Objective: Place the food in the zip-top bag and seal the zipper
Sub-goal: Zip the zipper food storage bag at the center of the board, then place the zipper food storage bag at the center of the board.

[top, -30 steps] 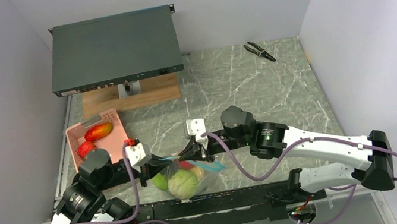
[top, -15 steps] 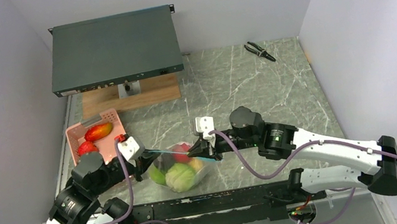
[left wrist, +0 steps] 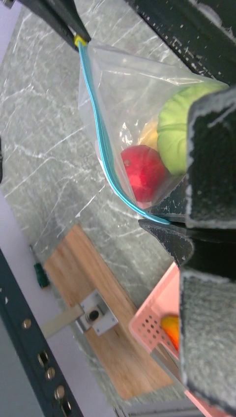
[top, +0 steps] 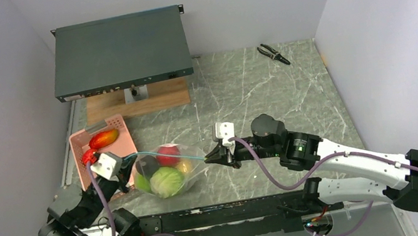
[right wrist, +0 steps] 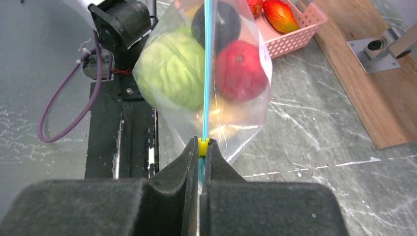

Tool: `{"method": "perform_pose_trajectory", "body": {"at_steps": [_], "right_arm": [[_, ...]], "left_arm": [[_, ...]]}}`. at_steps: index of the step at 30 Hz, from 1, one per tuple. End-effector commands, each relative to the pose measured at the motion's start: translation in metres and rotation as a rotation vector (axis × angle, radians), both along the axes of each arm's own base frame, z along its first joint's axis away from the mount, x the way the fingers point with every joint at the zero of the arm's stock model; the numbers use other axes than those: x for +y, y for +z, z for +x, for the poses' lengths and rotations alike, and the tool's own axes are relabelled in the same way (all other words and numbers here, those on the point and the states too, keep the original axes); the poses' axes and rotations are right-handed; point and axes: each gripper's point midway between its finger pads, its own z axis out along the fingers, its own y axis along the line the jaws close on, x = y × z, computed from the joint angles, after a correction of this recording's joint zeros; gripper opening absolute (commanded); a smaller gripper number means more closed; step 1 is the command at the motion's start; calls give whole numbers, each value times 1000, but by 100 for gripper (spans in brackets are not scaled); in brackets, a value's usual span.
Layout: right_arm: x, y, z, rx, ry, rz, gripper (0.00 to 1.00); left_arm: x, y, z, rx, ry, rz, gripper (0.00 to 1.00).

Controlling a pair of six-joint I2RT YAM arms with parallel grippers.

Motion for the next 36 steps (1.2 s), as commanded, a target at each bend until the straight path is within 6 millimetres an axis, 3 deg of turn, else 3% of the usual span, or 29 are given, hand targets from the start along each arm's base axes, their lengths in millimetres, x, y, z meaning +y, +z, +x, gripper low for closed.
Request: {"method": "perform_pose_trajectory", "body": {"at_steps": [1,10,14,18,22,25,29,36], "right_arm": [[-13,-17,-1,45,-26,-62,0],[-16,-20,-1,51,-36,-66,0],[-13,-18,0,50,-34,-65,0],[-8,-19,4,56,-43,-72,0],[-5,-21,12,69,-73,-95,22],[-3,-24,15,76,-91,-104,31],[2,-25,18,89,-100,-88,54],[24,-2,-2,147,34,8,60]], "left_arm": [[52,39,6,-129,244,-35,0],[66,44,-1,-153,279,-31,0],[40,43,-4,-146,155,-53,0],[-6,31,-8,-113,-62,-49,0],[-57,12,-15,-7,-301,-58,0],[-79,-1,-15,80,-394,-36,0],[-102,-16,-21,157,-528,-2,0],[-113,-31,-15,262,-545,10,0]]}}
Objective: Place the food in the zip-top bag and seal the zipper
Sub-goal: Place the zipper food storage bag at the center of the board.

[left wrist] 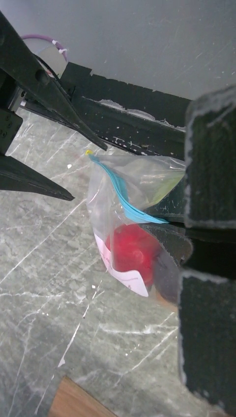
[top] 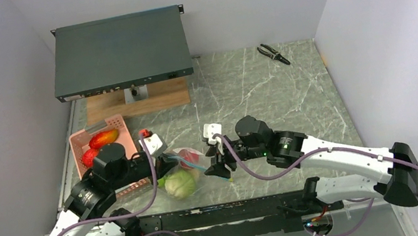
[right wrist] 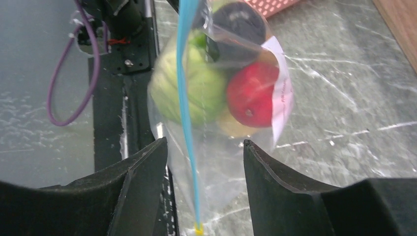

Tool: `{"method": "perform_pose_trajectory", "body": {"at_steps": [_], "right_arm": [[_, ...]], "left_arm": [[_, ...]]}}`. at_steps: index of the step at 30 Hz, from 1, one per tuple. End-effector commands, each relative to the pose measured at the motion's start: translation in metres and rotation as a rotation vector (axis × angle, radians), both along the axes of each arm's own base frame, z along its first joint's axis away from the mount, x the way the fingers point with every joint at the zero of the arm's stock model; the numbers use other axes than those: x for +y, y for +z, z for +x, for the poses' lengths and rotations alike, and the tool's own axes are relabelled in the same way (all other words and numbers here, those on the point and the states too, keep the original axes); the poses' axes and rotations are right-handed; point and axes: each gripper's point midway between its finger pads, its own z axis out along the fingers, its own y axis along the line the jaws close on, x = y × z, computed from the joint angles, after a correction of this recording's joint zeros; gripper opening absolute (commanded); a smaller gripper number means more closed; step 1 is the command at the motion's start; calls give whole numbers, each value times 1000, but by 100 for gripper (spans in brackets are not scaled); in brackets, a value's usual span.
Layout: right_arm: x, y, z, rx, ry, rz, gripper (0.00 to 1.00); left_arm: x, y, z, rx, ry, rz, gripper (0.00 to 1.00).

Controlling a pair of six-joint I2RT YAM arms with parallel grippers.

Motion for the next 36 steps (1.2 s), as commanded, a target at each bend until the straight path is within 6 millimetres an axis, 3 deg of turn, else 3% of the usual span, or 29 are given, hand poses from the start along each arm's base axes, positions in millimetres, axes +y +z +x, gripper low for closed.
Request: {"method": "perform_pose_trajectory", "body": {"at_steps": [1,5,12,15,20,26,27,30,31,34,36], "right_arm": [[24,56,-12,9,91,192,61],[35,69,-14,50,102,262,64],[47,47,19,91,-66,198,55],[53,45,15,114,-36,199,41],[53,43,18,130,-58,207,1],[42,48,26,114,-116,237,0],[40,49,30,111,-139,240,0],[27,49,47,98,-239,245,0],[21,49,55,93,-283,244,0],[-7,44,90,82,-477,223,0],[-35,37,112,80,-627,187,0]], "left_arm": [[-12,21,-4,-8,-53,-78,0],[-14,22,-5,-5,-70,-84,0],[-13,27,-12,-16,-93,-93,0],[-13,27,-15,-17,-104,-95,0],[-10,27,-16,-17,-98,-91,0],[-6,28,-9,-20,-45,-85,0],[-4,29,-5,-26,-18,-79,12],[7,29,9,-1,113,-79,64],[11,31,12,-6,145,-79,76],[23,34,20,-26,234,-78,87],[33,38,25,-46,298,-82,88]]}}
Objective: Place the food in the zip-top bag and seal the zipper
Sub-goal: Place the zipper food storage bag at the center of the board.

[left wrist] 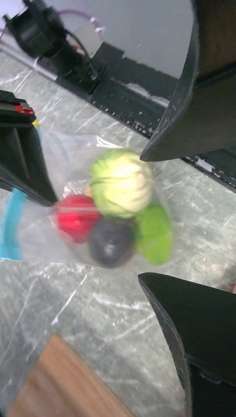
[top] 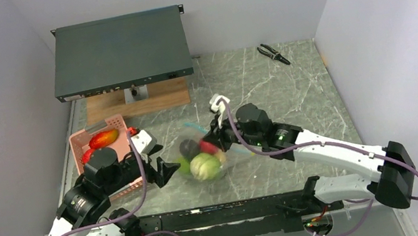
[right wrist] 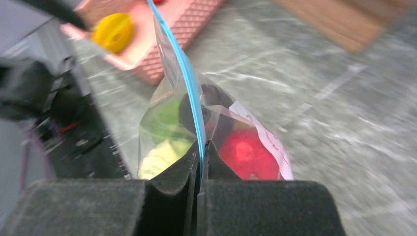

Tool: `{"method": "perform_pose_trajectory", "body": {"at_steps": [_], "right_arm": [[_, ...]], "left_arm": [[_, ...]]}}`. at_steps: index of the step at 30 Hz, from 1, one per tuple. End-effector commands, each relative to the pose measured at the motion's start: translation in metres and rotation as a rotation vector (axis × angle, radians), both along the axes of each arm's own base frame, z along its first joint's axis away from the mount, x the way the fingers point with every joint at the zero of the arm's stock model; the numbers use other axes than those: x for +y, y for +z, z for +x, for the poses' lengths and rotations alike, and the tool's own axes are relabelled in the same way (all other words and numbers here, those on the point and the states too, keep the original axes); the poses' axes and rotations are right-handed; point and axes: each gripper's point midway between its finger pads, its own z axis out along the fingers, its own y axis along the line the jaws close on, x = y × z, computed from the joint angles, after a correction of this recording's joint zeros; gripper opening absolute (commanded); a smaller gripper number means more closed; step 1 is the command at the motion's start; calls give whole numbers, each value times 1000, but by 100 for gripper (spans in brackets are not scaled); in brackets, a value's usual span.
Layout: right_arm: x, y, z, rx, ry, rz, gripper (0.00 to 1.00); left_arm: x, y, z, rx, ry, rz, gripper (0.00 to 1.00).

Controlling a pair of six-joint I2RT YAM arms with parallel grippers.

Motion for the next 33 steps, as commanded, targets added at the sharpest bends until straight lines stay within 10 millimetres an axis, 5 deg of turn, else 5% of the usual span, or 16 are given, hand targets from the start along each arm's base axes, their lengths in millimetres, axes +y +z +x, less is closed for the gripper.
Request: {"method": "perform_pose_trajectory", "body": {"at_steps": [1,5,8,13,17,20,26,30,33], "right_arm": [[-60,19,61,-40,-389,3,0],[-140,13,96,-84,-786,-170,0],[-186,19,104,-124,-985,-285,0],[-208,32,107,-199,-1051,-363,0],[-171,6,112,-158,-886,-372,0],[-141,-40,111,-102,-793,-458,0],[-76,-102,84,-27,-632,-568,0],[-60,-127,70,34,-573,-552,0],[-56,-139,64,59,-541,-540,9]], "left_arm": [[27,27,19,-69,204,-36,89],[45,28,26,-83,312,-28,89],[47,30,24,-86,316,-38,90],[46,33,25,-90,317,-52,89],[45,35,25,-81,322,-66,89],[43,36,24,-50,331,-88,90],[93,49,27,63,642,-106,90],[126,58,12,148,803,-114,92],[133,58,2,192,833,-153,92]]}}
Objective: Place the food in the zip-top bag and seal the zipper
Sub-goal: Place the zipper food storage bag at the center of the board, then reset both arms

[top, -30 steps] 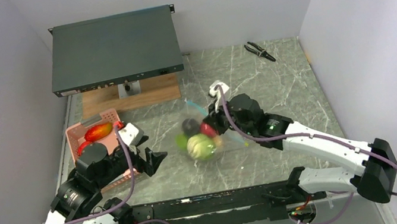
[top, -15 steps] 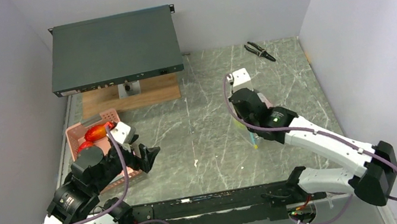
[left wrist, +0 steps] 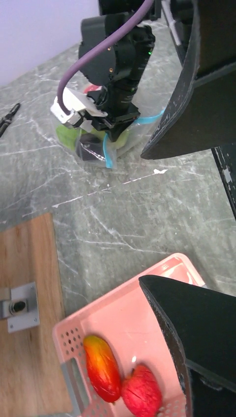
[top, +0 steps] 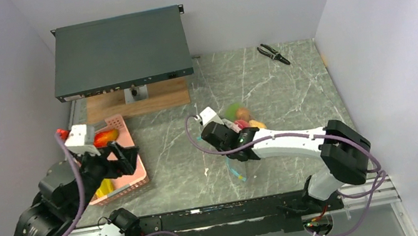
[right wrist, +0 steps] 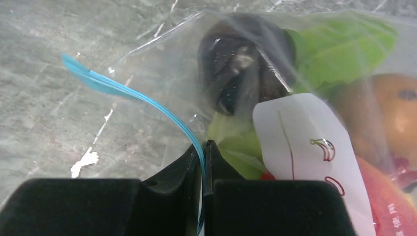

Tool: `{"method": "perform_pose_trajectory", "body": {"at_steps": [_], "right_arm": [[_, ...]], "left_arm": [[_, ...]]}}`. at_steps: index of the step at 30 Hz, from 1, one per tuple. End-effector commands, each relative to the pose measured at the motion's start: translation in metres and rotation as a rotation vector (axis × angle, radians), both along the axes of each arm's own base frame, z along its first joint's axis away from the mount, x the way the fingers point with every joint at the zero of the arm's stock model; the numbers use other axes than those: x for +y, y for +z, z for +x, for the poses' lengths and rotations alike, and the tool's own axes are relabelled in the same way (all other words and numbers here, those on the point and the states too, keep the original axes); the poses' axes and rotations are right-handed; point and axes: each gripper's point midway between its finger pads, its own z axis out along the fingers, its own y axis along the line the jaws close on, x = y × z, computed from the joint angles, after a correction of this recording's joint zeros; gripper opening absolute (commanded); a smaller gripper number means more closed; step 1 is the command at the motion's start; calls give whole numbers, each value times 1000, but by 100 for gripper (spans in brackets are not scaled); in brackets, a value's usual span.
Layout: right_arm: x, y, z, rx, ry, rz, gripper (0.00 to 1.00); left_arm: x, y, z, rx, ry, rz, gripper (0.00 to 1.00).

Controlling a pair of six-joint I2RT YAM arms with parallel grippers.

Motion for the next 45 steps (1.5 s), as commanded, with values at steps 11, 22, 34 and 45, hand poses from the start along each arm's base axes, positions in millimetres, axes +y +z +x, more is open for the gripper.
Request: {"method": "perform_pose_trajectory", "body": {"at_steps": [11,22,34,45], "right_arm": [[16,57,-8,61,39,264,69],[-55,216,-14,-213,-53,506,100],[-180,350,-47,-613,-248,607,100],[-219,358,-58,-684,-394,711,100]], "left_arm": [[2,-33,-8,115,139,-290,93],[5,23,-8,-4,106,-320,92],[21,103,-18,-216,81,-377,91],[52,131,-37,-391,115,-403,92]]}}
